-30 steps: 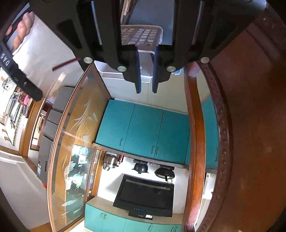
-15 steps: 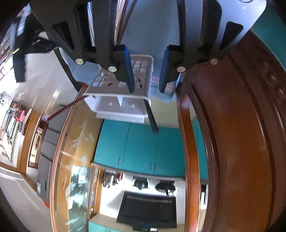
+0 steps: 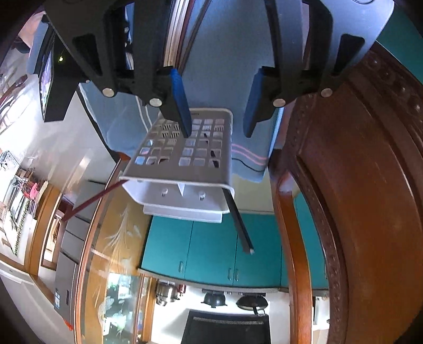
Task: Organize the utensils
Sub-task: 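Withdraw the left tool while the right tool grasps a pale wooden chopstick, then grasp a light wooden chopstick with the left tool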
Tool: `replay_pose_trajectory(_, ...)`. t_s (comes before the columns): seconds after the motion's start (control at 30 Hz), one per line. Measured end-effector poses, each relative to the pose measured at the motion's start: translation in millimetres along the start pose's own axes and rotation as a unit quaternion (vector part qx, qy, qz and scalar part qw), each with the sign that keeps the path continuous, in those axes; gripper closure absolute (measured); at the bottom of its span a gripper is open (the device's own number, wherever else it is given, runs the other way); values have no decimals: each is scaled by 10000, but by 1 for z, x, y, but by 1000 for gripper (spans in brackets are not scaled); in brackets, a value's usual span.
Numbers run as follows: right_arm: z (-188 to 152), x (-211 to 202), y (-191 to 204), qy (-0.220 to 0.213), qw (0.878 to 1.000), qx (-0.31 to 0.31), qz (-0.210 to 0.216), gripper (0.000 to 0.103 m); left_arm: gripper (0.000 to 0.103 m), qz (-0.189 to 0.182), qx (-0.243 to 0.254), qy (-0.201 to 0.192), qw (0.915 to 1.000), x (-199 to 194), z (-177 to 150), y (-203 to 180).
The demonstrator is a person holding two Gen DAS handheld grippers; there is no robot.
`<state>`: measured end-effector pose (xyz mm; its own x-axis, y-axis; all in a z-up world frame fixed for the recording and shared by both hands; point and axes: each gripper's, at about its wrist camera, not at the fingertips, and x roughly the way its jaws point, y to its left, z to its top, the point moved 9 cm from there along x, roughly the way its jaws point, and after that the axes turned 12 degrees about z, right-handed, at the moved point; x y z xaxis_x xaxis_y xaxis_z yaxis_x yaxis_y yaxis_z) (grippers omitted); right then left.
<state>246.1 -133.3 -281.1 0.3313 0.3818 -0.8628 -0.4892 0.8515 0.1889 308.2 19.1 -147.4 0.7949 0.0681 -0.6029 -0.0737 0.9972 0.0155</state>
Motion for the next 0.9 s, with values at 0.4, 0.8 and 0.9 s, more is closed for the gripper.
replay_pose_trajectory(0.4, 8, -12, -43, -151, 9991, 393, -106, 96, 62, -392, 750, 1282, 9881, 36, -70, -38)
replay_pose_trajectory(0.8, 8, -21, -41, -227, 9988, 405, -151, 91, 59, -386, 1460, 1825, 9715, 59, -120, -70)
replay_pose_trajectory(0.9, 8, -23, -43, -239, 9987, 420, -160, 91, 59, -393, 1407, 1832, 9722, 59, -121, -71)
